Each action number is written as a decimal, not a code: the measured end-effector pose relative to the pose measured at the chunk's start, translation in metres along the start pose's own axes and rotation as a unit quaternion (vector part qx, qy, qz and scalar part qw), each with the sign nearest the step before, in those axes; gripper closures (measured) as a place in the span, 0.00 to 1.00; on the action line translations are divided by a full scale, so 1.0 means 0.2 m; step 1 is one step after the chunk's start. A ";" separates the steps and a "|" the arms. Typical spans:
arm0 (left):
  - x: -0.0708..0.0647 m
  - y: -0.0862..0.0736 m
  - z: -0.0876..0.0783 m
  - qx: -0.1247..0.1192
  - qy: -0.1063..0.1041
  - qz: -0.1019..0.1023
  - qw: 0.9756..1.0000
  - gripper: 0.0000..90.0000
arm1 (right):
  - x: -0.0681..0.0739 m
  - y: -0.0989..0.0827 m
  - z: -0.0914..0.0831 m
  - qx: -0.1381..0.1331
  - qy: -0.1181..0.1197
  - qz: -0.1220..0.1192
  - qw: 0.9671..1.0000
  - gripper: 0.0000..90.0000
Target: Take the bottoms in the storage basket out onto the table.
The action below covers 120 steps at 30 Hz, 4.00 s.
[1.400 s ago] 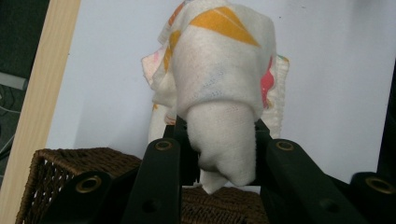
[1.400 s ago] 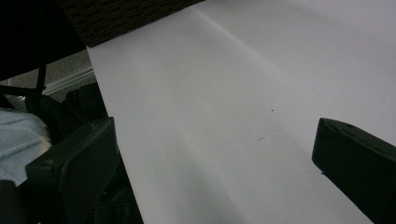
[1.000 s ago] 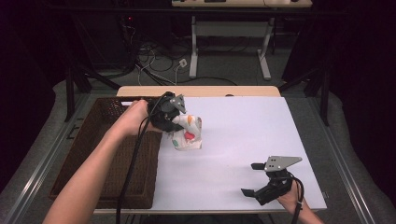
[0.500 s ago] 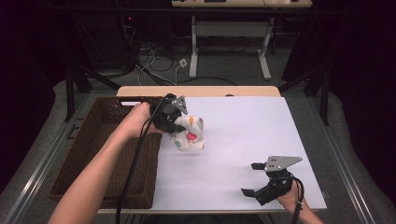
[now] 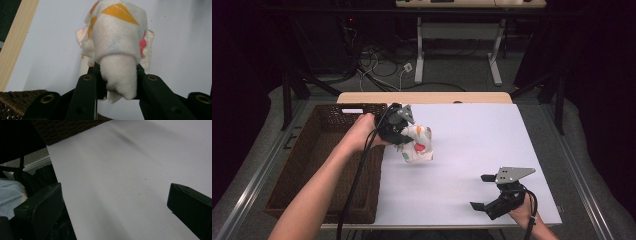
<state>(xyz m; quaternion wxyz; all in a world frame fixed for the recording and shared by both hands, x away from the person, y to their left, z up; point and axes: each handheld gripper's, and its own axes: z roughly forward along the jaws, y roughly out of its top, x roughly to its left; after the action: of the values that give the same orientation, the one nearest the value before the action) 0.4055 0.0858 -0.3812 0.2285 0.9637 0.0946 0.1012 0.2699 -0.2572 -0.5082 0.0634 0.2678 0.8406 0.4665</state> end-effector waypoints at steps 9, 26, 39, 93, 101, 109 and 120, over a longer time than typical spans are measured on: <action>-0.01 0.00 0.03 -0.003 0.001 -0.003 1.000 0.83 | 0.00 0.00 0.00 0.000 0.000 0.000 1.000 0.00; -0.04 0.00 0.12 -0.009 -0.003 -0.022 1.000 0.83 | 0.00 0.00 0.00 -0.003 0.000 0.001 1.000 0.00; -0.04 0.01 0.18 -0.010 0.003 -0.029 1.000 0.83 | 0.00 0.00 0.00 -0.005 0.003 0.004 1.000 0.00; -0.06 0.03 0.41 0.030 -0.003 -0.053 0.998 0.81 | 0.00 0.00 0.00 0.001 0.001 -0.001 1.000 0.00; -0.07 0.04 0.43 0.037 -0.006 -0.048 0.998 0.80 | 0.00 0.00 0.00 0.000 0.002 0.000 1.000 0.00; -0.07 0.04 0.44 0.039 -0.005 -0.050 0.998 0.75 | 0.00 0.00 0.00 0.004 0.001 0.000 1.000 0.00; -0.07 0.04 0.40 0.024 0.006 -0.064 0.998 0.49 | 0.00 0.00 0.00 -0.001 0.003 0.001 1.000 0.00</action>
<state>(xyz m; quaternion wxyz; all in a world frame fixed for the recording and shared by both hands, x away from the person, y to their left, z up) 0.4126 0.0415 -0.4499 0.2110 0.9601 0.1601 0.0901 0.2698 -0.2573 -0.5087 0.0600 0.2674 0.8401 0.4681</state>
